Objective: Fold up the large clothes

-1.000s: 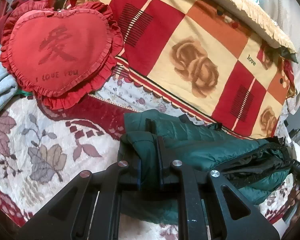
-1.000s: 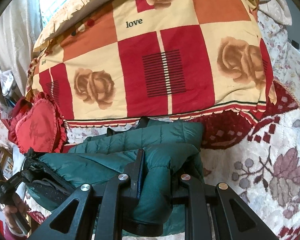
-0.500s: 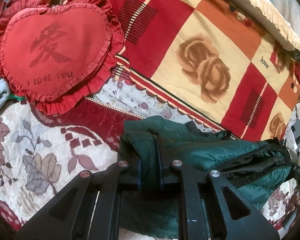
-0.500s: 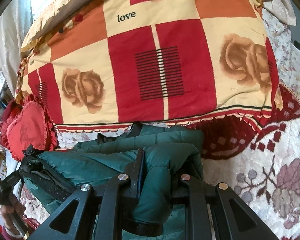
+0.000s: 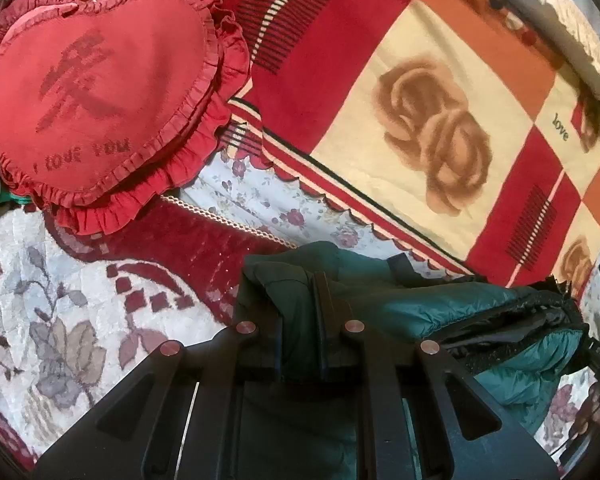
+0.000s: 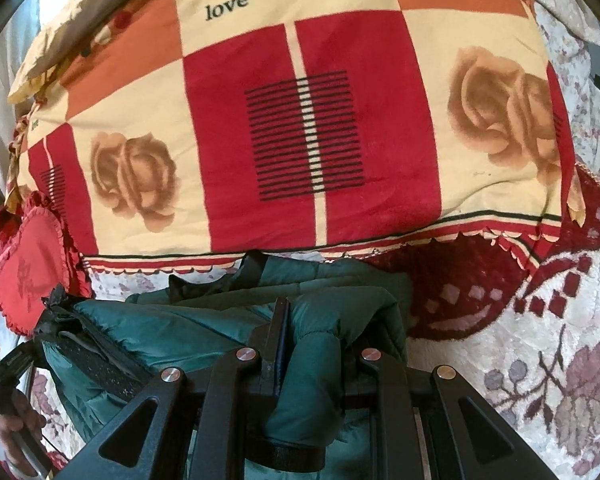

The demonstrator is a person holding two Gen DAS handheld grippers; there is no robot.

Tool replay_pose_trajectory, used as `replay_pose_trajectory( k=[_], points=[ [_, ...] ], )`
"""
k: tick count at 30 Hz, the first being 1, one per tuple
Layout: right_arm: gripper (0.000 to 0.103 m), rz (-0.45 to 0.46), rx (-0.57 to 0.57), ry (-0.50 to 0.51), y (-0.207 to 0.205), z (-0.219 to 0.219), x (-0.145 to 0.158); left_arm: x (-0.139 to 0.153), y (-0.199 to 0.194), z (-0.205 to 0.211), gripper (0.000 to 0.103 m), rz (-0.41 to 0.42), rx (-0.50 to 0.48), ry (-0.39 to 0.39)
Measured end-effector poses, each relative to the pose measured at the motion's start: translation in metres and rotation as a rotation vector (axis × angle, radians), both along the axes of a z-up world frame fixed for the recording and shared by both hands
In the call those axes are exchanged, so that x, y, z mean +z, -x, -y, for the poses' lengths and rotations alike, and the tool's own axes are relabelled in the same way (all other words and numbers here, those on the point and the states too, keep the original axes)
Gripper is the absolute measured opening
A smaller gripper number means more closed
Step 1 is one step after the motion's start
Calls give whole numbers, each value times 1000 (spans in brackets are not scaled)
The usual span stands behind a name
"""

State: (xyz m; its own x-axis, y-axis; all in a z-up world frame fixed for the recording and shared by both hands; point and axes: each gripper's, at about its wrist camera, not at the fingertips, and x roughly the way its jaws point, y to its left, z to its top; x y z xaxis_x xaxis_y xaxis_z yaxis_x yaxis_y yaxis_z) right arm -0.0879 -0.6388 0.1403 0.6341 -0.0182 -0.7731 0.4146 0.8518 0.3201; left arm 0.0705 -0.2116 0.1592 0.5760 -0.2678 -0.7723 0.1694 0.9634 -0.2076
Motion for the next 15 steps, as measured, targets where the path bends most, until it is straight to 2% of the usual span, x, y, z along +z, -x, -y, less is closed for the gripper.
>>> replay_pose_trajectory(
  k=[15],
  points=[
    [16, -64, -30, -14, -33, 10, -54, -48, -32, 23, 12, -20, 18, -72]
  ],
)
